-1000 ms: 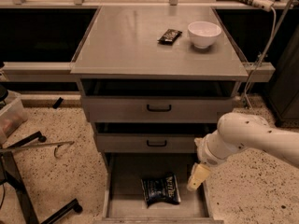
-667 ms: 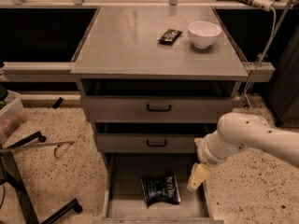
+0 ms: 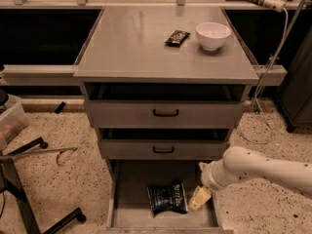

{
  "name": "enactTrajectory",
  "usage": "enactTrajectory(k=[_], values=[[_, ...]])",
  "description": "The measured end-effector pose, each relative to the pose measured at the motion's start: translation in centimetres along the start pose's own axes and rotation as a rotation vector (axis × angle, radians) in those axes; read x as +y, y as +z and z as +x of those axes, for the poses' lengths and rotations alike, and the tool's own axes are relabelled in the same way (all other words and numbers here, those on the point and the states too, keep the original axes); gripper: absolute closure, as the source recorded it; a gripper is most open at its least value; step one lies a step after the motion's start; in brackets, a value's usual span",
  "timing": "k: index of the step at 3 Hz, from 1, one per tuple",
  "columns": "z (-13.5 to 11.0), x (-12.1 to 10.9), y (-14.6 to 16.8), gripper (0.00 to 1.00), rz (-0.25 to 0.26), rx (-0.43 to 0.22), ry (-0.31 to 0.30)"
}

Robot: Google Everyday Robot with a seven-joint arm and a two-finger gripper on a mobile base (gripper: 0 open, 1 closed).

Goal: Pick blue chip bag from bottom drawer and place on counter

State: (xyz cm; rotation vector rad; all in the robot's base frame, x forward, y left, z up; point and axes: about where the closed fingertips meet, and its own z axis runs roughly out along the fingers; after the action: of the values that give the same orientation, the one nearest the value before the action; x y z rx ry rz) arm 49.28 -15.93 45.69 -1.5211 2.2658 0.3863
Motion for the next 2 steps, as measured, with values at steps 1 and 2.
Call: enactTrajectory(k=[1,2], values=[[2.7,-0.1,6.5,0.0,-0.04,-0.049,0.068],[4.6,1.0,11.5,0.0,-0.163,-0.046,0.115]])
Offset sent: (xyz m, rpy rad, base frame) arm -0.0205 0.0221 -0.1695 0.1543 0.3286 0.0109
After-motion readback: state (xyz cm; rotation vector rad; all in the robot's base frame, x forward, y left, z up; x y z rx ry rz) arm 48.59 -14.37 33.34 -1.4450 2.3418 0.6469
